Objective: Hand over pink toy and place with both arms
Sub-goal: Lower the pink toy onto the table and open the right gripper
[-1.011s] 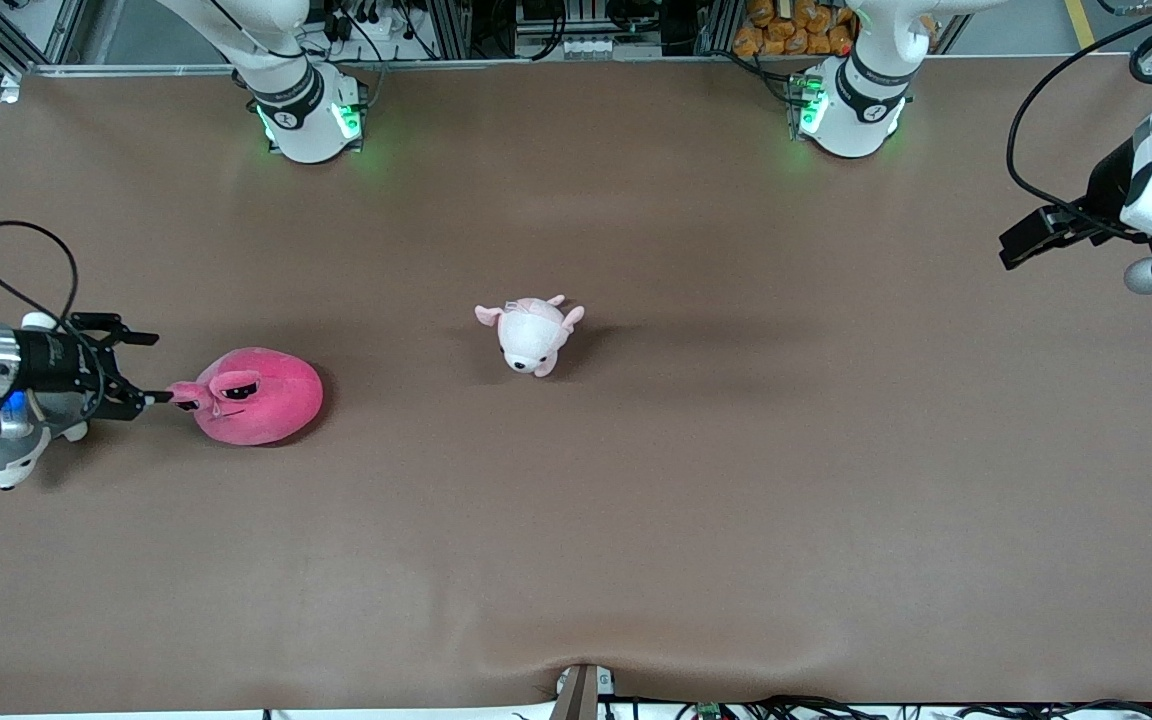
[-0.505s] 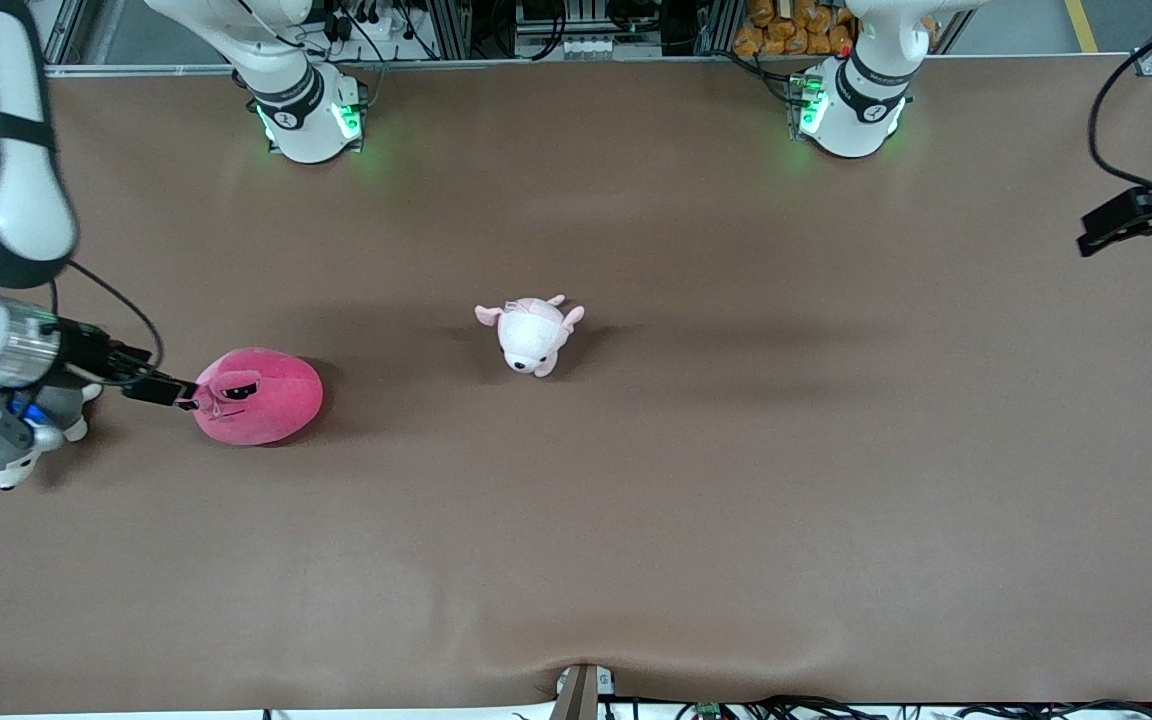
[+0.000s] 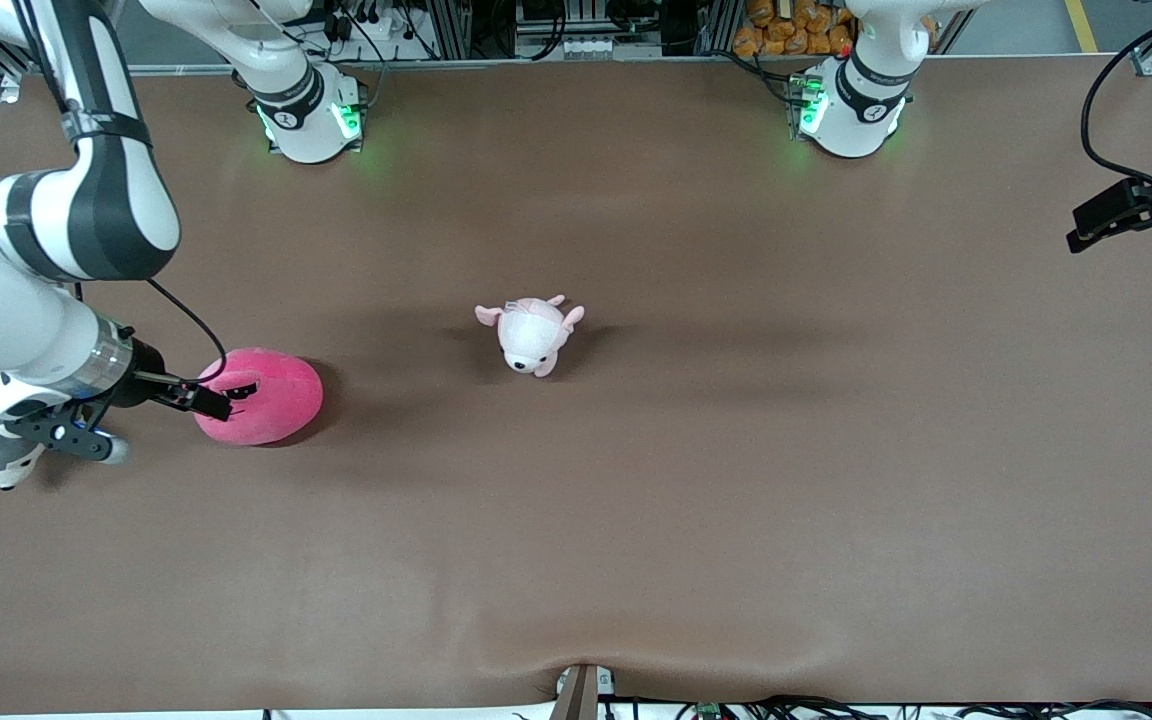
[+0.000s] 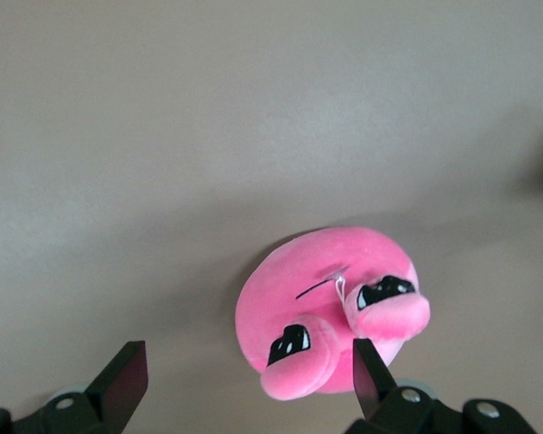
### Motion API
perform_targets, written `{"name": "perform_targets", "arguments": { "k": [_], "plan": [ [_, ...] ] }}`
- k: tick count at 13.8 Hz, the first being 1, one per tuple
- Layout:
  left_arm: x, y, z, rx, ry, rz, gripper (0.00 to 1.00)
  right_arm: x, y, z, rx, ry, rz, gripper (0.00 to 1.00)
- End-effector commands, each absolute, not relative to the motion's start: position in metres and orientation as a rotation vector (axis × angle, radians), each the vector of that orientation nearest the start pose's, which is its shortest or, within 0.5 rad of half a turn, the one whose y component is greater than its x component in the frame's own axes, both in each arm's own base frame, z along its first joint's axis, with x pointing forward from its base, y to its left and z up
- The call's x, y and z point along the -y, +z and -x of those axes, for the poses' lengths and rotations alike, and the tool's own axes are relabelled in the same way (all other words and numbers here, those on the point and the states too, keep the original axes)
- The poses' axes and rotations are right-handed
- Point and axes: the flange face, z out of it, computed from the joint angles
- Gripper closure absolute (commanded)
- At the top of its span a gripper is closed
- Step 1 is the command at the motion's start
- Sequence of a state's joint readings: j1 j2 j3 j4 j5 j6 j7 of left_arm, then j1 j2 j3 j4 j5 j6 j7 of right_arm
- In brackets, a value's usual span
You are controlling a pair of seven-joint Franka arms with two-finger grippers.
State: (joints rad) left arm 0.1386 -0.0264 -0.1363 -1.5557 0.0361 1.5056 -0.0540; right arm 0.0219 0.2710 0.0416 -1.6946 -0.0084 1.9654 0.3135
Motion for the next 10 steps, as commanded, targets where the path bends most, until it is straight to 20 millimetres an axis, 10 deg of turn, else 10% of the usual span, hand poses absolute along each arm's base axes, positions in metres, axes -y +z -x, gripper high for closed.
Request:
{"name": "perform_targets", "arguments": {
  "k": [1,5,10],
  "plan": [
    [0.023,0.636,-0.541,0.068,0.037,3.122,0.00,-0.017,0.435,-0.635,-0.253,-0.004,3.153,0.00],
    [0.065,0.629,-0.537,0.133,0.061,3.100,0.00,-0.021,0.475,-0.598,-0.155,-0.044,3.157,0.00],
    [0.054,0.630,-0.532,0.136,0.088,3.094,0.00,-0.074,0.565,-0.578,-0.081,-0.010,3.150,0.00]
  ]
}}
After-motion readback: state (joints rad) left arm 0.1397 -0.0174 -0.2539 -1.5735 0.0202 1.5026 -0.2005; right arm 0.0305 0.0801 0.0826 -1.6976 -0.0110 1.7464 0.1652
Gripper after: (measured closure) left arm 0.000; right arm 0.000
